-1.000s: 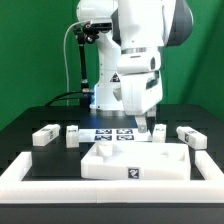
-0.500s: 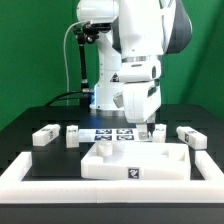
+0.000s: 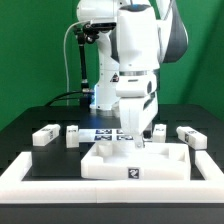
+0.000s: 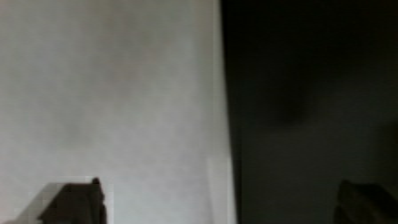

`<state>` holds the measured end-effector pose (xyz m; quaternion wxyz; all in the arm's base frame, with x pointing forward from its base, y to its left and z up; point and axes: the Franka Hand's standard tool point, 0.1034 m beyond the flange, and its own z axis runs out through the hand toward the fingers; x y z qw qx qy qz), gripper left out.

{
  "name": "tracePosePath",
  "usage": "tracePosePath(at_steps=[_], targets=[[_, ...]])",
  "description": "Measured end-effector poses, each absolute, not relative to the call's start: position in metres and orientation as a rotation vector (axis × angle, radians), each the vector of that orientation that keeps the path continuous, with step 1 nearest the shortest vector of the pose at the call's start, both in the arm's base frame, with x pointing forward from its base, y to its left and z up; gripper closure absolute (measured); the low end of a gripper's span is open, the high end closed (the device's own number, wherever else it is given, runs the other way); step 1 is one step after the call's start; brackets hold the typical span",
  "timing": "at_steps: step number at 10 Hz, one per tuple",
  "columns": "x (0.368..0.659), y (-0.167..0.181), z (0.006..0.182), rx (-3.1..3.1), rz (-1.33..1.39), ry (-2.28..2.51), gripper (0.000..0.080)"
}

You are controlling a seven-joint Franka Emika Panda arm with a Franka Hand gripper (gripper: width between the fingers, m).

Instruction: Assemble desk

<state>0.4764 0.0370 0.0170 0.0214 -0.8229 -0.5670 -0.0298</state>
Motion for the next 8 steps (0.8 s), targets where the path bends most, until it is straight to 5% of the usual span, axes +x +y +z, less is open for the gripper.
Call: tracePosePath(at_steps=[3, 4, 5, 8], targets=[[0.4760, 0.0357, 0.0126, -2.554, -0.094, -1.752, 0.0150], [0.4757, 0.0356, 0.0122, -2.554, -0.093, -1.751, 0.0273], [0.4756, 0.0354, 0.0121, -2.554, -0.093, -1.751, 0.0273], [0.4755, 0.0351, 0.0118, -2.555, -0.092, -1.749, 0.0701]])
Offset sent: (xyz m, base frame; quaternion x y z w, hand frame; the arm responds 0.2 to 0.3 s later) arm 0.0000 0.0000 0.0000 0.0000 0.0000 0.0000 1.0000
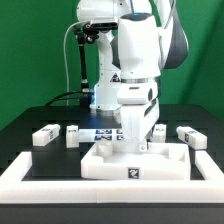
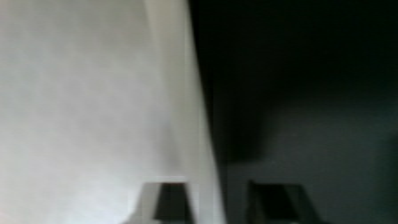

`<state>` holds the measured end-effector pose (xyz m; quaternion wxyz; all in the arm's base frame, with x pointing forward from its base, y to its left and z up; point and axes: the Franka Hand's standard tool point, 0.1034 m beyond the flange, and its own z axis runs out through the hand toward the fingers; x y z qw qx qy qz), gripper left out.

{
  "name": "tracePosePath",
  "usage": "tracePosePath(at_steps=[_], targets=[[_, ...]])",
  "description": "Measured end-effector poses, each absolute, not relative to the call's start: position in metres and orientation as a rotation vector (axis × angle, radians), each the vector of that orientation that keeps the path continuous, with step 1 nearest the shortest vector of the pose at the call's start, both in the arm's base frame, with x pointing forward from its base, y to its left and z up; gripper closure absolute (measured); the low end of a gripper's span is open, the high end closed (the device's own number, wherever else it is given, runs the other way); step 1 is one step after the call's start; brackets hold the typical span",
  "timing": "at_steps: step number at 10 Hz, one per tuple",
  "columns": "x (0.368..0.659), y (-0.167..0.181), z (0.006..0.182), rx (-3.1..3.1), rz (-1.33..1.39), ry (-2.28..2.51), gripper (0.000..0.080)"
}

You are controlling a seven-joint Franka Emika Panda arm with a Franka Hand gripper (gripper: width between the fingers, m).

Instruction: Assemble desk

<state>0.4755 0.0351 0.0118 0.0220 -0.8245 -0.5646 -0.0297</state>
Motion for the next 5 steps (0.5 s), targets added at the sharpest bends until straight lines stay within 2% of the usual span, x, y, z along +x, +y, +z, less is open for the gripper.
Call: tracePosePath(at_steps=[1, 2, 5], targets=[[0.4755, 0.0347, 0.0118, -2.558, -0.092, -1.745, 0.0701], [0.4755, 0.0344, 0.0117, -2.559, -0.092, -1.743, 0.0742], [0.4755, 0.0340, 0.0117, -2.560, -0.092, -1.742, 0.0742]])
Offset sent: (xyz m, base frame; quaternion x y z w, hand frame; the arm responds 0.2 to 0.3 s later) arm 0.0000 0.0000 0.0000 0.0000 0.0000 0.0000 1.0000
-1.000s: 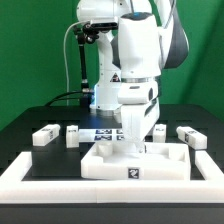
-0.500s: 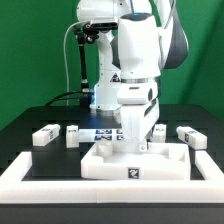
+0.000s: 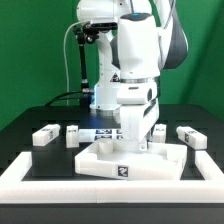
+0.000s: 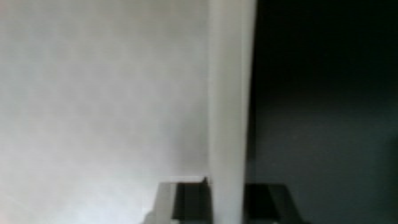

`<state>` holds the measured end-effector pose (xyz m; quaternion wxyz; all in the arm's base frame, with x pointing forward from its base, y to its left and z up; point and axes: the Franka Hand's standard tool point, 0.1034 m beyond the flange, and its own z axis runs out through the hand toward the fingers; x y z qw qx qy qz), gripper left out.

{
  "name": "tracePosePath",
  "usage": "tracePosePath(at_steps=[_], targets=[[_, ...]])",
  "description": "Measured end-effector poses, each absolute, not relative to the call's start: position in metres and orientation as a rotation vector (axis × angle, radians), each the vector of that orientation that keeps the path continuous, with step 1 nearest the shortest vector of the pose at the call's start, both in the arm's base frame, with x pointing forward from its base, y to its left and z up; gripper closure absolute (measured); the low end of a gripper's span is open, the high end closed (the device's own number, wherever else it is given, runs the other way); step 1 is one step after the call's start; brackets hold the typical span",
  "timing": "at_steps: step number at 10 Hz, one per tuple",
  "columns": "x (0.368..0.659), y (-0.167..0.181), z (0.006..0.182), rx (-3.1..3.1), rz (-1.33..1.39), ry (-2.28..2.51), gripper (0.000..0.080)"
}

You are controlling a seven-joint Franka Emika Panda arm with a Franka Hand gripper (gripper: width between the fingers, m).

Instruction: Assemble desk

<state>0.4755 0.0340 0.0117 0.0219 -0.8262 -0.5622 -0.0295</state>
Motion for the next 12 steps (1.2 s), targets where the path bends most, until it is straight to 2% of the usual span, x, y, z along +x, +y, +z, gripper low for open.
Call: tracePosePath(at_steps=[4, 6, 7, 12], targets=[[0.476, 0.034, 0.012, -2.558, -0.091, -1.744, 0.0742], [0.497, 0.018, 0.012, -2.267, -0.122, -2.146, 0.0742], [0.505, 0.024, 0.013, -2.226, -0.135, -2.197, 0.0742], [0.504, 0.026, 0.012, -2.227, -0.141, -2.200, 0.0742]])
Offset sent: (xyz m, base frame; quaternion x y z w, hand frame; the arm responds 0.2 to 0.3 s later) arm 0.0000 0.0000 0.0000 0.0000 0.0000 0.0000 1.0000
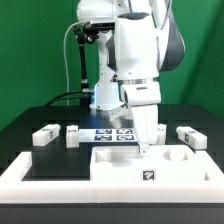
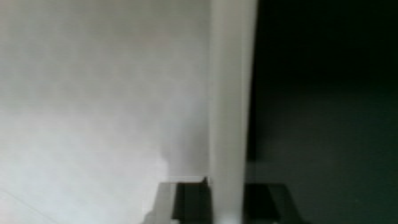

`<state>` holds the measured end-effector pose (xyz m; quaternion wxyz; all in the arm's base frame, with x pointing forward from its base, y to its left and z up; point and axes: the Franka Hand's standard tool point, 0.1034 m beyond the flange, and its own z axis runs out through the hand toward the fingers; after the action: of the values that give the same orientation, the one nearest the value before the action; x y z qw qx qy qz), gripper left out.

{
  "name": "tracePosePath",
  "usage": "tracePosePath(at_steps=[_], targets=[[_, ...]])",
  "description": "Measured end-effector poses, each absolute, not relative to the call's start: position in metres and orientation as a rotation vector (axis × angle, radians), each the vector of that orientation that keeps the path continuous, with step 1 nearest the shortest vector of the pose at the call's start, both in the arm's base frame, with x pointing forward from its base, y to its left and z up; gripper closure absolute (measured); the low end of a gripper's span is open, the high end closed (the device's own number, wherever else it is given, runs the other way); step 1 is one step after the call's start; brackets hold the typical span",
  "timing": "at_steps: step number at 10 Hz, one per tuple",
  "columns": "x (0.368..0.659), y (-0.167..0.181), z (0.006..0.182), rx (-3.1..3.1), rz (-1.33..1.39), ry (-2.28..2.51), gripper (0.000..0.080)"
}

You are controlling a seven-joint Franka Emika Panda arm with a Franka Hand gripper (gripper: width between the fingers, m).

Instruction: Assemble desk

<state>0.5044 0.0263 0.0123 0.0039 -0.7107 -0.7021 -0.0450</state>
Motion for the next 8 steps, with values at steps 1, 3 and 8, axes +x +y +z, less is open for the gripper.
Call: tracePosePath(at_steps=[1, 3, 8], targets=[[0.510, 0.026, 0.012, -2.227, -0.134, -2.195, 0.0742], [0.530, 0.032, 0.013, -2.262, -0.157, -2.165, 0.0742], [0.537, 0.036, 0.013, -2.297, -0.114, -2.106, 0.0742]])
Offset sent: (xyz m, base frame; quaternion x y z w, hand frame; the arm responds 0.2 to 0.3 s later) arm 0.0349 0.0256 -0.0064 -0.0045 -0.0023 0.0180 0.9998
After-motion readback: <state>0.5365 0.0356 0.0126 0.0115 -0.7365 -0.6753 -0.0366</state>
